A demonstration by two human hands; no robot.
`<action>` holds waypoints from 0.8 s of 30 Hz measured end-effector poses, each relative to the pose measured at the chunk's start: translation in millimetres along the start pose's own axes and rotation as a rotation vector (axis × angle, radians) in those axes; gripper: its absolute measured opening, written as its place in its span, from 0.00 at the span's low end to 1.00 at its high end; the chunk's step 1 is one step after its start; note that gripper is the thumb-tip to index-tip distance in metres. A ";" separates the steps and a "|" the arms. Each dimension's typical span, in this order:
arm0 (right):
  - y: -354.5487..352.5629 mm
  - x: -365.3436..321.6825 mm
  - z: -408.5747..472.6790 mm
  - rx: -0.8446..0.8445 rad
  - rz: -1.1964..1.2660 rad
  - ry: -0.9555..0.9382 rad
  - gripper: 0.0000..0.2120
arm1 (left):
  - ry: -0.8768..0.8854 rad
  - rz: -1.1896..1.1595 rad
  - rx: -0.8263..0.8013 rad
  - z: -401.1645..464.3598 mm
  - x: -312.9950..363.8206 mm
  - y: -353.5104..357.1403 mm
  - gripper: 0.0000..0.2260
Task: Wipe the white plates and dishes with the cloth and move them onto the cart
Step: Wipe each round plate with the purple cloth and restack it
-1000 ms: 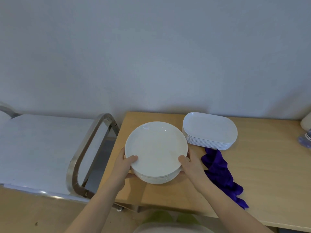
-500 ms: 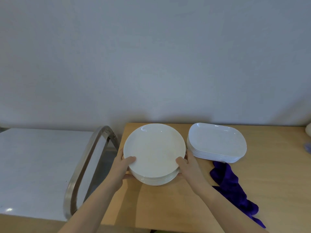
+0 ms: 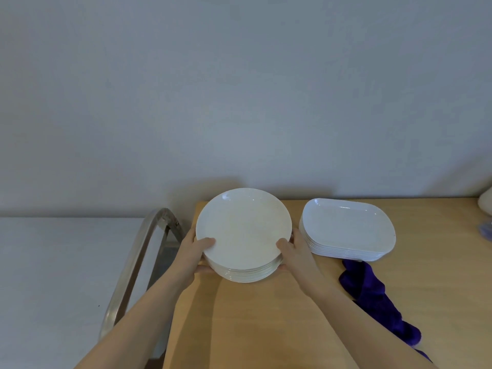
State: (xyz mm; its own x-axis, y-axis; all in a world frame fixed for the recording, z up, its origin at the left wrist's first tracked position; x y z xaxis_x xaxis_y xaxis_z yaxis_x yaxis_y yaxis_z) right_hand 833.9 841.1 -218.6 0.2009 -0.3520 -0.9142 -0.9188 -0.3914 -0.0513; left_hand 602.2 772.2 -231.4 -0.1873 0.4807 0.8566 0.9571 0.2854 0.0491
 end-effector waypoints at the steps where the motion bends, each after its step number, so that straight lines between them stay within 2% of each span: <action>1: 0.8 -0.1 1.0 0.000 0.002 -0.001 0.18 | 0.000 -0.004 -0.003 1.8 0.3 -0.9 0.22; 6: 3.1 0.5 3.6 0.002 0.039 -0.012 0.21 | 0.016 -0.006 -0.006 6.0 2.5 -2.4 0.22; 11: 3.4 -5.6 4.8 0.007 0.029 -0.048 0.22 | 0.018 0.005 0.009 2.6 5.9 0.4 0.27; 17: 1.4 -7.6 2.2 0.005 0.032 -0.045 0.20 | 0.026 0.057 0.113 3.5 6.6 2.0 0.21; 20: -2.5 -10.2 0.2 0.027 -0.062 -0.065 0.17 | 0.070 0.241 0.198 1.7 15.3 -1.2 0.19; 23: -9.2 -15.4 -7.7 0.060 -0.145 -0.140 0.09 | 0.178 0.581 0.397 -14.4 41.5 -4.4 0.18; 24: -14.2 -16.8 -13.1 0.090 -0.185 -0.169 0.09 | 0.240 0.671 0.448 -22.9 53.0 -0.5 0.18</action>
State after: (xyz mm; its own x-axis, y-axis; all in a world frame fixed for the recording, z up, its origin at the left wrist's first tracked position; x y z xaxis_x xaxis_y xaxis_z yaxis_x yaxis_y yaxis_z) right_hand 848.0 841.5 -197.3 0.3159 -0.1316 -0.9396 -0.8998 -0.3556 -0.2527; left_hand 596.9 778.5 -174.3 0.4907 0.4909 0.7199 0.6608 0.3289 -0.6747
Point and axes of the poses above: each hand's wrist, its own z-axis towards the middle knuckle, its own y-axis out of the palm, x = y × z, the point moved 9 cm from there along z, towards the middle knuckle, and after that the axes turned 7 degrees about -x, right-handed, at the moved point
